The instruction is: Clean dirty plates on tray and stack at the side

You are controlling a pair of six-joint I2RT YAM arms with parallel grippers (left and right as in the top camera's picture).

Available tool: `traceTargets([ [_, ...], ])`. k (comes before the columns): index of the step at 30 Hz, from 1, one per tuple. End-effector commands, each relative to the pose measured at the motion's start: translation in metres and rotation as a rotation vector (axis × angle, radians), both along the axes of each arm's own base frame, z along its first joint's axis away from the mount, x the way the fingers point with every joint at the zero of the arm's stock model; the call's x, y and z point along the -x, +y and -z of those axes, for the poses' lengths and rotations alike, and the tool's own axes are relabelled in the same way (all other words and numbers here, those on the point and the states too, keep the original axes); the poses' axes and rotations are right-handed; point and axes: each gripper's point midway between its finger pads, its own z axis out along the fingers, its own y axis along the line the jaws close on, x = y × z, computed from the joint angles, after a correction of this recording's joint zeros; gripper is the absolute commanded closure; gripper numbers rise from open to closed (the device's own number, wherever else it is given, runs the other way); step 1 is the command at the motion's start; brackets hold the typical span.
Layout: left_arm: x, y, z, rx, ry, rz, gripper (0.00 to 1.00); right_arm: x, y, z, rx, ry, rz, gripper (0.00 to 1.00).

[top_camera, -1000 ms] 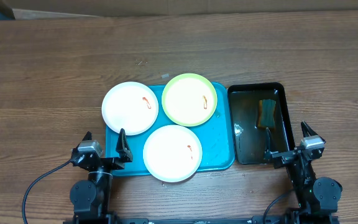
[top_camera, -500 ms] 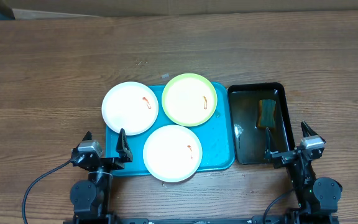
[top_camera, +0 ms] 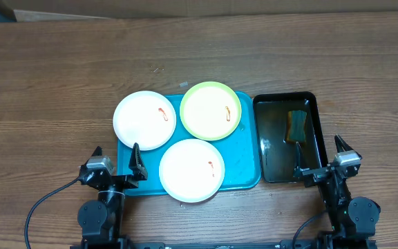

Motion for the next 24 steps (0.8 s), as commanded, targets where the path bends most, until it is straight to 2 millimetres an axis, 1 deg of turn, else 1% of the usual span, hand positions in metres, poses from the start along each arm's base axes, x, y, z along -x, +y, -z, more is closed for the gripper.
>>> traceTargets([
  [1,0.0,0.0,0.001,-0.012,-0.002,-0.003,0.0,0.0,0.001,0.001,0.004,-0.008,-0.003,0.0],
  [16,0.0,0.0,0.001,-0.012,-0.002,-0.004,0.0,0.0,0.001,0.001,0.004,-0.008,-0.003,0.0],
  [19,0.0,0.0,0.0,-0.012,-0.003,-0.004,0.0,-0.002,-0.011,0.001,0.004,-0.009,0.067,0.0],
  [21,0.0,0.0,0.001,-0.012,-0.002,-0.004,0.0,-0.002,-0.015,-0.006,0.0,-0.035,0.089,0.0],
  [24,0.0,0.0,0.001,-0.012,-0.002,-0.004,0.0,-0.001,-0.012,-0.014,-0.044,-0.05,0.069,0.0],
])
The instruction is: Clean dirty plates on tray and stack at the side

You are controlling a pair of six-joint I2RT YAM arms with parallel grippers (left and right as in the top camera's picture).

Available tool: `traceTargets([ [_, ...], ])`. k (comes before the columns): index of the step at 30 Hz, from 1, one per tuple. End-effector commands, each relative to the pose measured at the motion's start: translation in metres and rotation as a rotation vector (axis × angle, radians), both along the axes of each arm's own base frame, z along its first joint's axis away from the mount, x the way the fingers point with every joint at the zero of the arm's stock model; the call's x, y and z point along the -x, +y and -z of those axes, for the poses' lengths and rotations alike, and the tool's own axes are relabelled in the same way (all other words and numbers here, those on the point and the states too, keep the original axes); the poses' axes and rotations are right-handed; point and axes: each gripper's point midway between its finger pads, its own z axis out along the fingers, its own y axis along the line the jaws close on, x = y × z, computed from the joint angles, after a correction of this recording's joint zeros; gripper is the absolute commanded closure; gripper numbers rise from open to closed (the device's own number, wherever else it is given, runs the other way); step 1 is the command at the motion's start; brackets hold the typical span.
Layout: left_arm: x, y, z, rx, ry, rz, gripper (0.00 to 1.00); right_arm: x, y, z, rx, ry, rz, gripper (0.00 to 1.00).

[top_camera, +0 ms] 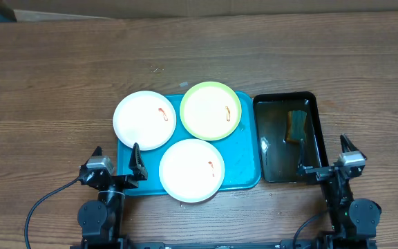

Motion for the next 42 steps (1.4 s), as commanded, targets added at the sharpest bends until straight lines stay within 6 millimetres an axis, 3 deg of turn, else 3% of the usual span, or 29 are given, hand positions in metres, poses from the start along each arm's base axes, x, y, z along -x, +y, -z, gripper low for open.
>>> traceTargets([
  [1,0.0,0.0,0.001,-0.012,-0.002,-0.004,0.0,0.002,-0.002,-0.01,-0.058,-0.016,0.015,0.0],
  [10,0.0,0.0,0.001,-0.012,-0.002,-0.004,0.0,0.022,-0.002,-0.112,-0.135,0.028,0.014,0.0],
  [14,0.0,0.0,0.001,-0.012,-0.002,-0.004,0.0,0.005,-0.002,-0.142,-0.137,0.205,0.026,0.0],
  [17,0.0,0.0,0.001,-0.012,-0.002,-0.004,0.0,-0.017,-0.004,-0.147,-0.128,0.385,0.042,0.0],
  [22,0.0,0.0,0.001,-0.012,-0.002,-0.004,0.0,-0.058,-0.007,-0.137,-0.128,0.699,0.073,0.0],
  [26,0.001,0.012,0.001,-0.037,0.002,-0.069,0.0,-0.077,0.005,-0.113,-0.172,0.919,0.02,0.0],
  [29,0.001,0.012,0.001,-0.036,0.002,-0.068,0.0,-0.08,0.013,-0.086,-0.198,1.063,-0.012,0.0],
  [33,0.0,0.014,-0.008,-0.037,-0.034,-0.079,0.0,-0.072,0.013,-0.047,-0.207,1.255,0.006,0.15],
  [37,0.001,-0.005,-0.026,0.044,-0.091,0.025,0.0,-0.069,0.01,-0.022,-0.202,1.358,0.028,0.25],
  [42,0.008,-0.007,-0.059,0.103,-0.038,0.032,0.0,-0.075,0.002,-0.006,-0.212,1.396,0.103,0.25],
])
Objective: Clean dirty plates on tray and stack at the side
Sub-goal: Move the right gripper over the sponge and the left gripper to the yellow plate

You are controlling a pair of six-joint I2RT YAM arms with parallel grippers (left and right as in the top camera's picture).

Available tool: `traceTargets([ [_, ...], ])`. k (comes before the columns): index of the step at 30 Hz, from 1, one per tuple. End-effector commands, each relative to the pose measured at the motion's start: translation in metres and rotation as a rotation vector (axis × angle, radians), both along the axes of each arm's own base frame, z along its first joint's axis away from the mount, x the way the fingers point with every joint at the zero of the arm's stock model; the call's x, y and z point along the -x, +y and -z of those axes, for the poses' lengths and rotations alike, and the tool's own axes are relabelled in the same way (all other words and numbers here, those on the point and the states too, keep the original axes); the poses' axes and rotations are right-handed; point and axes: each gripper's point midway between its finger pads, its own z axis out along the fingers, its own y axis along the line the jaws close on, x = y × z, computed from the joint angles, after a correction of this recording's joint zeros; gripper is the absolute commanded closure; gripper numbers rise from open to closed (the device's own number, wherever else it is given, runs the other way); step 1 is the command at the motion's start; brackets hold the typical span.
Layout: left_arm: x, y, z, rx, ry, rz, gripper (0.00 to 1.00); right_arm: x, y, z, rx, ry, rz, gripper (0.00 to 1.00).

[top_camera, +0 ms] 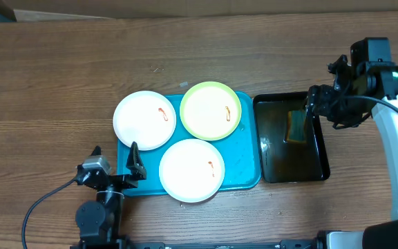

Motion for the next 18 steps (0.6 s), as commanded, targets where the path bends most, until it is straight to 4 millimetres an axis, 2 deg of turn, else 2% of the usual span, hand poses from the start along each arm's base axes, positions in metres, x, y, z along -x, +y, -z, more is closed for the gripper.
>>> traceTargets([
  [1,0.006,-0.008,-0.057,0.039,-0.032,0.038,0.0,-0.007,-0.006,0.005,0.033,0.005,0.041,0.25],
  [4,0.0,-0.01,-0.09,0.014,0.039,0.055,0.0,-0.014,-0.007,0.009,0.038,-0.017,0.043,0.24],
  [8,-0.026,-0.025,-0.125,-0.021,0.229,0.166,0.0,-0.019,-0.015,0.013,0.071,-0.025,0.093,0.21],
  [10,-0.04,-0.032,-0.132,-0.011,0.368,0.217,0.0,-0.021,-0.021,0.015,0.103,-0.024,0.112,0.21],
  [14,-0.066,-0.037,-0.135,0.054,0.656,0.258,0.0,-0.024,-0.023,0.019,0.113,-0.021,0.115,0.2],
  [18,-0.103,-0.042,-0.135,0.104,0.778,0.297,0.0,-0.028,-0.023,0.027,0.113,-0.002,0.114,0.2],
])
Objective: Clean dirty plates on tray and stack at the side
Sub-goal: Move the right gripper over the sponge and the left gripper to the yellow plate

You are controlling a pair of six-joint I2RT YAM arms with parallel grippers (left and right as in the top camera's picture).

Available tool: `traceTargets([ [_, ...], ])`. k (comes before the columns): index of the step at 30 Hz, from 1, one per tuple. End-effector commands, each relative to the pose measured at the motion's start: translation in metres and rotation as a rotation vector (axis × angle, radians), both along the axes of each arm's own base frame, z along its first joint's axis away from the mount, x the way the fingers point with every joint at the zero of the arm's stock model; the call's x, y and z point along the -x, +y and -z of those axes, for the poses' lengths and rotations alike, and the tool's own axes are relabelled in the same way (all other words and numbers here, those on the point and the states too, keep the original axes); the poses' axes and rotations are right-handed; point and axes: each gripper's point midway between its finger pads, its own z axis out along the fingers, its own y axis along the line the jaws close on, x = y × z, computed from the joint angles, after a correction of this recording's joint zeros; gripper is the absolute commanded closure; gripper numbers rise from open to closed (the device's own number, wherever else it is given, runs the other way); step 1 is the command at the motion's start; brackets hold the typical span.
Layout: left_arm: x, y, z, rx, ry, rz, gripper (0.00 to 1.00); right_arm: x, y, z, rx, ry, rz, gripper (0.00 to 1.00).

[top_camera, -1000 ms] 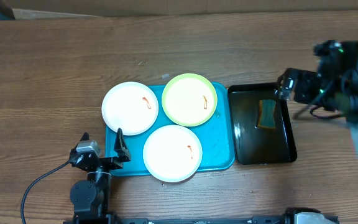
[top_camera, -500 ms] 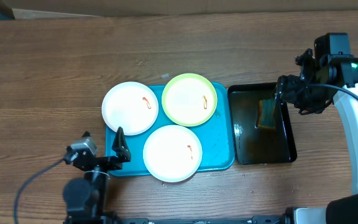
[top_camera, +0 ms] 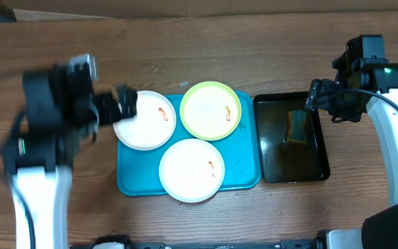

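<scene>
A blue tray (top_camera: 244, 169) holds three plates. The white plate (top_camera: 144, 121) at its left corner and the green plate (top_camera: 211, 111) each carry a red smear, and the near white plate (top_camera: 192, 170) has a small red spot. My left gripper (top_camera: 119, 107) is motion-blurred at the left rim of the left white plate, so its jaws cannot be read. A yellow-green sponge (top_camera: 297, 126) lies in the black basin (top_camera: 275, 162) of dark water. My right gripper (top_camera: 314, 99) hovers over the basin's far right corner, just beyond the sponge, fingers apart and empty.
The basin sits directly right of the tray. Bare wooden table (top_camera: 185, 48) stretches behind the tray and to both sides. A cardboard edge (top_camera: 61, 14) runs along the far rim. The white right arm reaches along the right side.
My left arm has risen from its rest pose at the near edge and now hangs blurred at the left white plate's rim. The right gripper has shifted slightly by the basin's far right corner.
Both arms first sat folded at the near edge with their grippers open. The right arm then stood over the basin's far right corner, next to the sponge. Now the left arm has come up to the left white plate. Plates and sponge have not moved.
</scene>
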Motion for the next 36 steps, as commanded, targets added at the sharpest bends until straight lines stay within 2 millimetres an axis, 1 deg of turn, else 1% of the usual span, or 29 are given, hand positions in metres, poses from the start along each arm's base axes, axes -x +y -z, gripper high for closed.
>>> traceTargets([
  [1,-0.028,-0.016,-0.005,0.061,0.046,0.083,0.0,-0.005,-0.002,0.011,0.016,0.024,0.012,0.2],
  [2,-0.037,-0.02,-0.002,0.085,0.06,0.101,0.0,-0.006,-0.002,0.015,0.015,0.034,0.011,0.2],
  [3,-0.045,-0.027,0.002,0.12,0.071,0.128,0.04,-0.007,-0.002,0.019,0.015,0.047,0.011,0.2],
  [4,-0.052,-0.036,0.007,0.165,0.081,0.165,0.16,-0.008,-0.002,0.024,0.015,0.061,0.011,0.21],
  [5,-0.059,-0.047,0.019,0.205,0.115,0.201,0.36,-0.009,-0.002,0.031,0.015,0.081,0.01,0.21],
  [6,-0.06,-0.05,0.024,0.209,0.13,0.209,0.39,-0.009,-0.002,0.034,0.015,0.089,0.01,0.21],
  [7,-0.064,-0.056,0.035,0.207,0.163,0.22,0.39,-0.009,-0.002,0.039,0.014,0.107,0.011,0.21],
  [8,-0.067,-0.059,0.048,0.189,0.197,0.221,0.37,-0.01,-0.001,0.044,0.01,0.121,0.01,0.21],
  [9,-0.07,-0.062,0.063,0.153,0.234,0.217,0.34,-0.01,-0.001,0.05,0.005,0.14,0.015,0.21],
  [12,-0.077,-0.076,0.096,0.043,0.297,0.231,0.33,-0.01,-0.001,0.064,0.001,0.186,0.039,0.21],
  [13,-0.079,-0.082,0.103,0.017,0.307,0.242,0.33,-0.01,-0.001,0.068,0.001,0.197,0.038,0.24],
  [16,-0.086,-0.102,0.13,-0.079,0.326,0.291,0.33,-0.009,-0.001,0.079,0.0,0.23,0.038,0.24],
  [17,-0.088,-0.108,0.143,-0.125,0.342,0.297,0.32,-0.008,-0.001,0.083,0.0,0.241,0.038,0.24],
  [20,-0.09,-0.113,0.169,-0.199,0.387,0.3,0.3,-0.004,0.002,0.094,0.002,0.254,0.031,0.24],
  [23,-0.091,-0.124,0.189,-0.201,0.417,0.324,0.3,-0.001,0.004,0.107,0.007,0.256,0.025,0.24],
  [26,-0.1,-0.128,0.205,-0.201,0.416,0.328,0.31,-0.001,0.004,0.123,0.017,0.241,0.039,0.24],
  [29,-0.105,-0.13,0.211,-0.202,0.409,0.327,0.34,-0.002,0.004,0.135,0.027,0.223,0.037,0.24],
  [33,-0.104,-0.129,0.216,-0.202,0.42,0.327,0.38,0.002,0.004,0.152,0.027,0.21,0.037,0.24],
  [36,-0.1,-0.13,0.222,-0.207,0.432,0.329,0.39,0.005,0.004,0.159,0.027,0.212,0.037,0.24],
])
